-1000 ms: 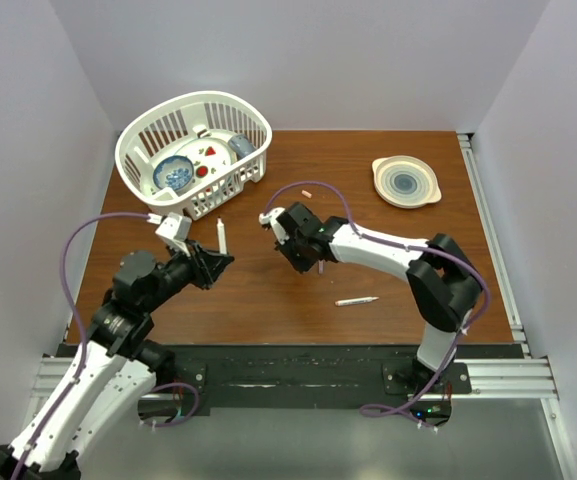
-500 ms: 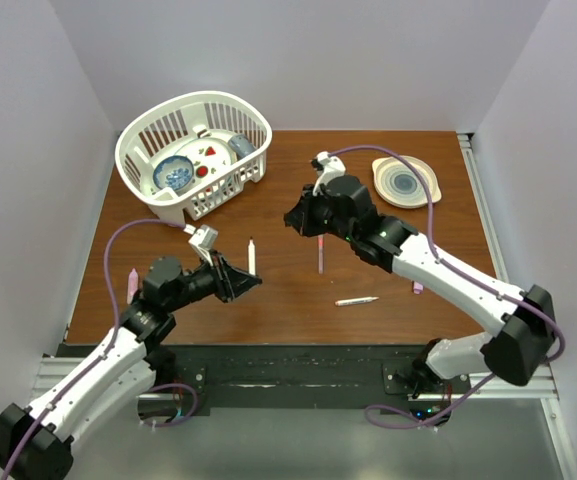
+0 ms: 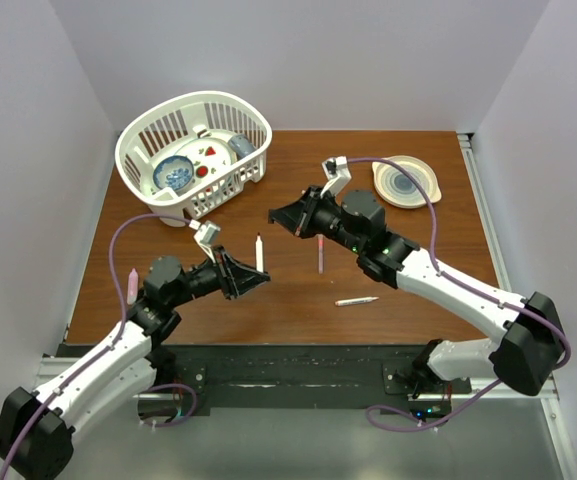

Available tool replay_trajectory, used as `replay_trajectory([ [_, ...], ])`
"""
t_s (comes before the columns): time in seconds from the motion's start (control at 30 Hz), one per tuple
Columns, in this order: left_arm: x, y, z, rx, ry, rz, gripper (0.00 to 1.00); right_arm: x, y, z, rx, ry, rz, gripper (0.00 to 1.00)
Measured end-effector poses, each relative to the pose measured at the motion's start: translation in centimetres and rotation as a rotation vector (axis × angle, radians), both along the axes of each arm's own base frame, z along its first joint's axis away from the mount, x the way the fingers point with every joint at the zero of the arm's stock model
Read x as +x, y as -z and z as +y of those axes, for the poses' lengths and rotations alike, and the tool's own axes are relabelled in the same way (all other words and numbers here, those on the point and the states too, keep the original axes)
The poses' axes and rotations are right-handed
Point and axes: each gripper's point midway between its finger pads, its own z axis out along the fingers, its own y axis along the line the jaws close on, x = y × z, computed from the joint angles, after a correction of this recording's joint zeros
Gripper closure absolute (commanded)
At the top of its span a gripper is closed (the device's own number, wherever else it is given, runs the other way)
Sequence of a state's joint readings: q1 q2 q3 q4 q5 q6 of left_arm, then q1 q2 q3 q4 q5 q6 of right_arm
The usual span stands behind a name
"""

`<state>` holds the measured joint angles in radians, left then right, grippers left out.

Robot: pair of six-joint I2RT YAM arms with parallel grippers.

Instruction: Insert the pens into the pen caps

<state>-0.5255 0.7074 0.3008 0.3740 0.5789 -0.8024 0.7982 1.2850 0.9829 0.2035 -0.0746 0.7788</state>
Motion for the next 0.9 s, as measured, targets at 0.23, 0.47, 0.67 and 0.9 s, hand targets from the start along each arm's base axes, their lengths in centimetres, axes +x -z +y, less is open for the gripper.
replay_trajectory([
  [0.23, 0.0, 0.1, -0.2, 0.0, 0.011, 0.003, 1.0, -0.5, -1.1, 0.7, 0.05, -0.029, -0.015, 1.0],
  [0.47, -0.1, 0.0, -0.3, -0.004, 0.019, -0.001, 1.0, -0.8, -1.6, 0.9, 0.069, -0.041, -0.028, 1.0],
  [0.67, -0.1, 0.0, -0.3, -0.004, 0.021, -0.002, 1.0, -1.2, -1.5, 1.3, 0.067, -0.056, -0.03, 1.0],
  [0.9, -0.1, -0.1, -0.3, -0.005, 0.021, -0.004, 1.0, -1.9, -1.5, 1.7, 0.058, -0.086, -0.04, 1.0],
])
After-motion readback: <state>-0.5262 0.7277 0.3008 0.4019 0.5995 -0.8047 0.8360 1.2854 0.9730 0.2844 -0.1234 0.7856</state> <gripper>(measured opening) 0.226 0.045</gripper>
